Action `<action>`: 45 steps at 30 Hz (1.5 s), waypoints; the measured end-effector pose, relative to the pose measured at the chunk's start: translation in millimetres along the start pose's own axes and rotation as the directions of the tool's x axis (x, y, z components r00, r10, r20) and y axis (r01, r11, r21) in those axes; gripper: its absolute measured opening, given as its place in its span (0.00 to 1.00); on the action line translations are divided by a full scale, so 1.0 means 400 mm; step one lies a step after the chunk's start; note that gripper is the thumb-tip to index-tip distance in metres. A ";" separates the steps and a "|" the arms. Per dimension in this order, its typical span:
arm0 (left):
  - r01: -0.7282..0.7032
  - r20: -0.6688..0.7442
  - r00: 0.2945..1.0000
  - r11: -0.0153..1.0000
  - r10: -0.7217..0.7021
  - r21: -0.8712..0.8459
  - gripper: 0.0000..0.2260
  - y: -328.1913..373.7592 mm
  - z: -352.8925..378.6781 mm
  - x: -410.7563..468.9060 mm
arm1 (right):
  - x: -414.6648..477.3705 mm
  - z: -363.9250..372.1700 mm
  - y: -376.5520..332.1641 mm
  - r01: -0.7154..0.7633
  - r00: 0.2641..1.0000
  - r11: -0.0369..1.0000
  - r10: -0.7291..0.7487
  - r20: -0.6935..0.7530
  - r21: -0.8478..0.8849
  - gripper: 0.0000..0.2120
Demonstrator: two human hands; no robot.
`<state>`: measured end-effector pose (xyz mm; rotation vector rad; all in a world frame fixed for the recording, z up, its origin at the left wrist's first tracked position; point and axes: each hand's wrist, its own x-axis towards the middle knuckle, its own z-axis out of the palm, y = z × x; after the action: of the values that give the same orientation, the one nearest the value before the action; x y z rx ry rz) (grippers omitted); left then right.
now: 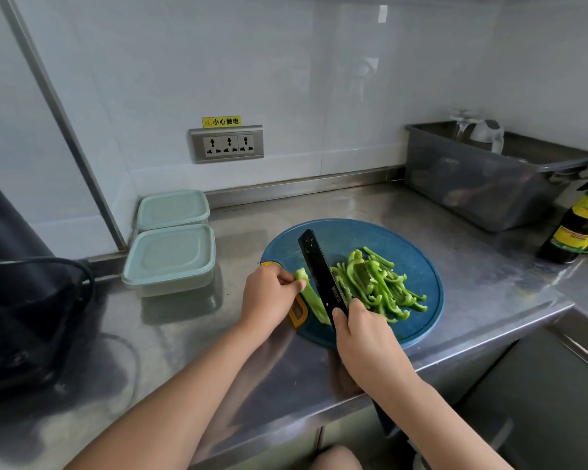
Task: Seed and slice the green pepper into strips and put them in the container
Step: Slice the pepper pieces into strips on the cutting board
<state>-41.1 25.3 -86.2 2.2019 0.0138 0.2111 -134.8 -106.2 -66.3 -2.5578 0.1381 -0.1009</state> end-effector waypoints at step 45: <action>-0.071 0.001 0.997 0.990 0.071 0.126 0.12 0.005 0.006 0.005 | 0.109 -0.014 -0.128 0.031 0.969 0.993 -0.001 0.248 -0.115 0.17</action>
<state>-38.9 22.3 -85.8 2.3297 -0.0511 0.2597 -88.2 -71.6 -31.7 -2.6641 0.0276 0.2272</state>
